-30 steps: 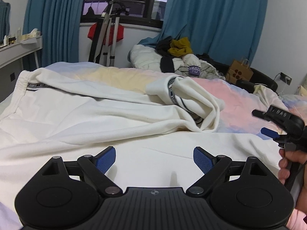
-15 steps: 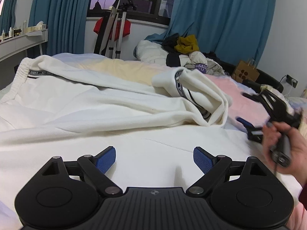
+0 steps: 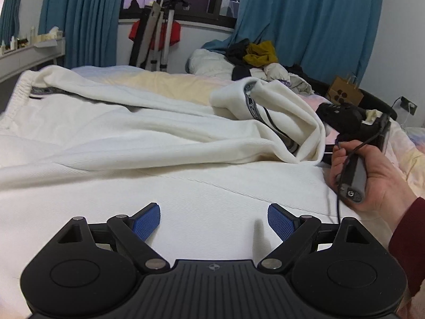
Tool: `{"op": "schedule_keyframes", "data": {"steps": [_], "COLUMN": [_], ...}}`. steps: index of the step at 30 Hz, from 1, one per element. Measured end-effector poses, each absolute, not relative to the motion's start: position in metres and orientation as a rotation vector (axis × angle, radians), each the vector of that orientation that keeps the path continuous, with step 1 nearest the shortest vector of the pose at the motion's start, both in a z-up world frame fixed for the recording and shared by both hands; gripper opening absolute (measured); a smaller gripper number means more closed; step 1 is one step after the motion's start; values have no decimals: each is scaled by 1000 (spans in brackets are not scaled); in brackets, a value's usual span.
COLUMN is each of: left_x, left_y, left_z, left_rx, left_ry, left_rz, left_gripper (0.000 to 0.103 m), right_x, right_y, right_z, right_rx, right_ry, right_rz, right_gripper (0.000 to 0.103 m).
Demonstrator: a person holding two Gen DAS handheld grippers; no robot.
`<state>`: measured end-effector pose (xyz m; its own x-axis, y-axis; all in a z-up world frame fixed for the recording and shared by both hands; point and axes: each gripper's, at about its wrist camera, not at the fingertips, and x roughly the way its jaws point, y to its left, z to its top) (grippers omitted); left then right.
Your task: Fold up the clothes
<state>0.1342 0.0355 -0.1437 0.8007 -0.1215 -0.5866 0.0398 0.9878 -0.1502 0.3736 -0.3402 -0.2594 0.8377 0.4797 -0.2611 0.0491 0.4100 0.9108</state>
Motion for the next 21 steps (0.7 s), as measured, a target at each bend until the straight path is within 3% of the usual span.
{"op": "schedule_keyframes", "data": {"steps": [1,4,15,21], "left_x": [136,135,132,132], "left_y": [34,27,15,14], "left_z": [-145,-151,-152,-148], "left_rx": [-135,-95,-32,55], "left_ry": [637,634,588,542], "left_rz": [-95,-107,-179,-172], "left_gripper": [90,90,92,93], "right_x": [373,372,325,274], "right_y": [-341,-349,-456,-544], "right_z": [-259,-255,-195,-199], "right_rx": [1120,1116,1078,1136], "right_ry": [543,529,246,23], "right_rz": [281,263,23,-195], "right_gripper": [26,11,10,9]}}
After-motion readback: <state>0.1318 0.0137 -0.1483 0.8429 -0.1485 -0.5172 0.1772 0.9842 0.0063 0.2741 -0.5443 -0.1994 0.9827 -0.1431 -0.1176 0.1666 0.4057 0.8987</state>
